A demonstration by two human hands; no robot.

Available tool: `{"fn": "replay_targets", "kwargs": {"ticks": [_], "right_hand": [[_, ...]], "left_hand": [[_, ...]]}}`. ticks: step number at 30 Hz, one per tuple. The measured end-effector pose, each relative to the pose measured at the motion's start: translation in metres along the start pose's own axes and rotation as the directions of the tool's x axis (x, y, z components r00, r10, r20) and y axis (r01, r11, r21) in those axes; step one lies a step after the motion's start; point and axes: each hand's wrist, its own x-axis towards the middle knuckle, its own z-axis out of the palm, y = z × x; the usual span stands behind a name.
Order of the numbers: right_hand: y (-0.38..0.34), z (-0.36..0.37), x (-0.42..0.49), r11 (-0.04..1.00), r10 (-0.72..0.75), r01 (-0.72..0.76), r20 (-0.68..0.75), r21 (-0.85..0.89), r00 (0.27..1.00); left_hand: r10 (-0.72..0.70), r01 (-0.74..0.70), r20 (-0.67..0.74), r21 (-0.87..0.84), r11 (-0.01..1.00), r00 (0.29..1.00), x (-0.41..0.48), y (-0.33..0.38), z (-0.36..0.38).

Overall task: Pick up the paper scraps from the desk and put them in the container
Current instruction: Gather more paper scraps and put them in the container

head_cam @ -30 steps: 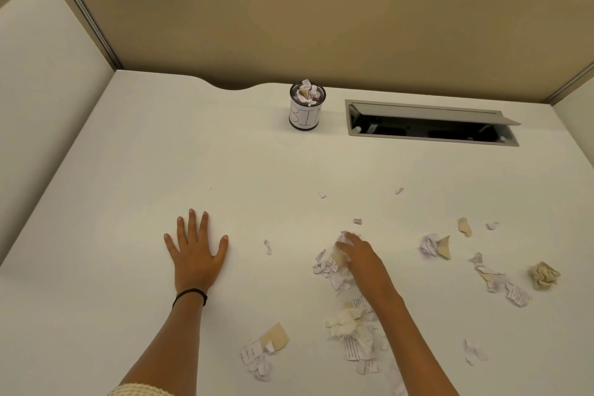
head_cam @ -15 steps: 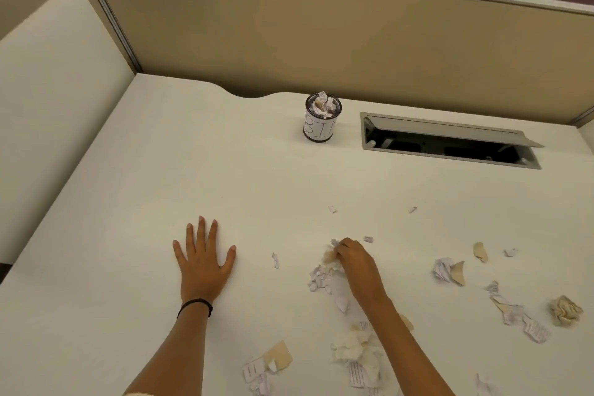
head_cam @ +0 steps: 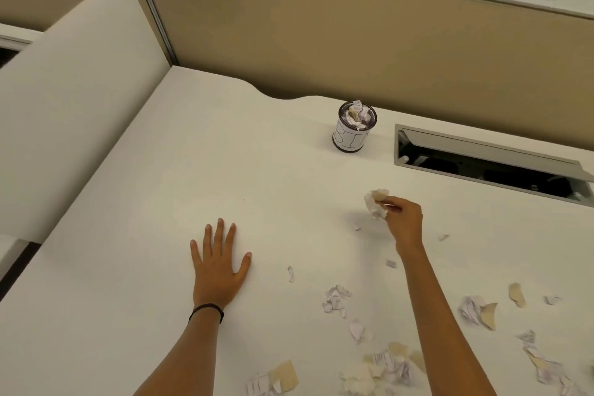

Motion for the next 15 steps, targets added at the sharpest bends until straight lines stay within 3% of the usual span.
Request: {"fn": "replay_targets", "kwargs": {"ticks": [5, 8, 11, 15], "right_hand": [[-0.057, 0.012, 0.054, 0.97, 0.022, -0.011, -0.041, 0.243, 0.999], [-0.093, 0.023, 0.087, 0.954, -0.053, 0.068, -0.057, 0.293, 0.997], [-0.115, 0.035, 0.116, 0.976, -0.137, 0.15, -0.089, 0.16, 0.986], [-0.122, 0.051, 0.145, 0.957, -0.242, 0.229, -0.057, -0.178, 0.969]], "left_hand": [[-0.005, 0.005, -0.004, 0.013, 1.0, 1.0, 0.003, -0.003, 0.005], [-0.01, 0.01, 0.002, 0.014, 1.0, 1.0, 0.003, -0.005, 0.008], [-0.011, 0.011, 0.002, 0.002, 1.0, 1.0, 0.003, -0.006, 0.008], [-0.015, 0.015, 0.001, 0.019, 1.0, 1.0, 0.003, -0.007, 0.009]]}}
